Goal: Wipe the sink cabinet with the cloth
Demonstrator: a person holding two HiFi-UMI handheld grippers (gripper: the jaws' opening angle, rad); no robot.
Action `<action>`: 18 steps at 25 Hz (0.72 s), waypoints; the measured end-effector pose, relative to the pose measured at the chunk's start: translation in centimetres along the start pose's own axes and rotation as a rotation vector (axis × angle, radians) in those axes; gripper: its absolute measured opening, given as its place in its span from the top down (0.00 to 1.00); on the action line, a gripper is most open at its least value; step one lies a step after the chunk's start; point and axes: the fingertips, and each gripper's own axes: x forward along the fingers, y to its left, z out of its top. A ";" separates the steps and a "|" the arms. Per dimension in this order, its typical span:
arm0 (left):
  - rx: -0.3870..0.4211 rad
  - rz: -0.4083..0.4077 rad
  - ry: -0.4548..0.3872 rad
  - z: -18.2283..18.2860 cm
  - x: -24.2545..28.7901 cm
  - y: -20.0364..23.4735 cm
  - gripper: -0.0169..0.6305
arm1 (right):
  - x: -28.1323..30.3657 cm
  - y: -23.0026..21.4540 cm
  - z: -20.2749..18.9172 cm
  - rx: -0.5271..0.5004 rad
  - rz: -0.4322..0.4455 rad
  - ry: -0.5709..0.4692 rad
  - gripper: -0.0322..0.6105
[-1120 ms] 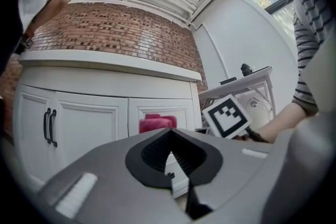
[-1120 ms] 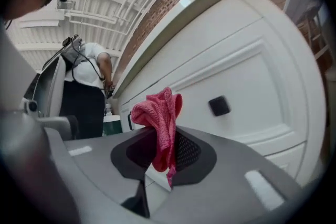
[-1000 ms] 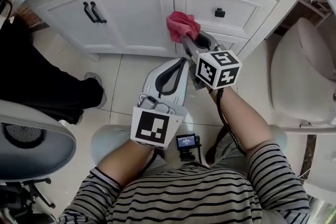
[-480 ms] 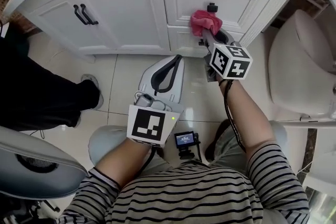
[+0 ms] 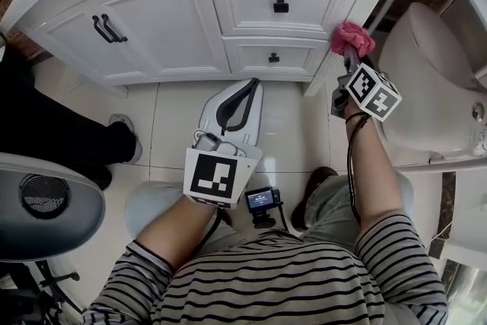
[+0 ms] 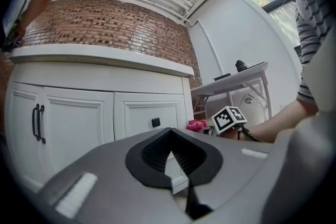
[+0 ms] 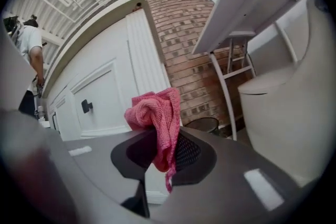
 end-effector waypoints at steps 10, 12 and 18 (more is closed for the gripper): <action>-0.038 0.009 -0.007 1.3 -1.1 0.3 0.99 | -1.7 15.7 -5.9 -0.093 0.396 0.062 0.84; -0.050 0.018 -0.009 1.3 -1.2 0.8 0.99 | -0.4 20.2 -9.2 -0.127 0.489 0.111 0.84; -0.048 0.055 0.024 0.4 -1.5 3.1 0.99 | 4.5 27.3 -14.4 -0.246 0.570 0.182 0.84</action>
